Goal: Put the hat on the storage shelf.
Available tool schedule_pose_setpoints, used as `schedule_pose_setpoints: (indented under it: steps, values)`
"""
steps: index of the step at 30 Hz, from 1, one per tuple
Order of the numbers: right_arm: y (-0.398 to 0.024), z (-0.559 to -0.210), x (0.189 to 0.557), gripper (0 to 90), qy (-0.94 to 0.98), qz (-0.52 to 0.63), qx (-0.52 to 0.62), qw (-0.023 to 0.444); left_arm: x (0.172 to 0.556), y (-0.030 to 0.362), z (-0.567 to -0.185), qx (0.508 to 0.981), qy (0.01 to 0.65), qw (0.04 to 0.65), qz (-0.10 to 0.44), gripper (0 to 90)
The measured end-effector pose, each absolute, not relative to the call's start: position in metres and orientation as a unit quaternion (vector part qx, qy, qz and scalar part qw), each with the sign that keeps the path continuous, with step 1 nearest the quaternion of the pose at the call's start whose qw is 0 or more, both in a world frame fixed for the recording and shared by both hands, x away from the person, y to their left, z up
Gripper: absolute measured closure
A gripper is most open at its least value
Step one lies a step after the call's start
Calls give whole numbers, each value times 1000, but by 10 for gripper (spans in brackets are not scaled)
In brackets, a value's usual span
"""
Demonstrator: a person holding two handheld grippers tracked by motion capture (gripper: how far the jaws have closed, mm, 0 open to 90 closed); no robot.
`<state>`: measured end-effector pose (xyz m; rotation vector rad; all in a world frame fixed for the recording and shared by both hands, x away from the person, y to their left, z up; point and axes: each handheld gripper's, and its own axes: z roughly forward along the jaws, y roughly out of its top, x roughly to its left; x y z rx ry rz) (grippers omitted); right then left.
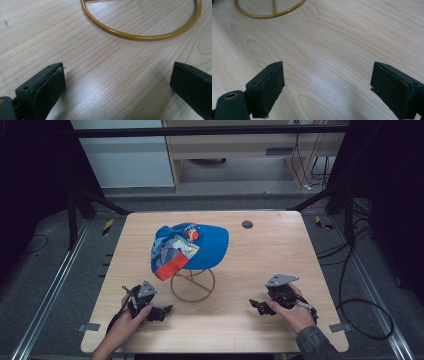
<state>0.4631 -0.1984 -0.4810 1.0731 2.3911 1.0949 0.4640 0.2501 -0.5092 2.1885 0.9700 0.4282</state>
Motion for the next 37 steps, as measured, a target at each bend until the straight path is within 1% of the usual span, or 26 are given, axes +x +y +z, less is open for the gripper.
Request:
schedule_pose_setpoints:
  steps: [7, 22, 27, 30, 37]
  values:
    - [-200, -487, 468, 116, 822, 381, 395, 153, 464, 250, -509, 844, 374, 348, 165, 0]
    - [-197, -503, 472, 98, 815, 367, 425, 146, 464, 250, -509, 844, 374, 347, 165, 0]
    - [-197, -508, 471, 88, 808, 367, 434, 156, 464, 250, -509, 843, 374, 348, 165, 0]
    - [-193, -512, 466, 85, 817, 357, 413, 185, 464, 250, -509, 844, 374, 348, 166, 0]
    - [-192, -512, 464, 85, 815, 356, 418, 188, 464, 250, -509, 844, 373, 347, 166, 0]
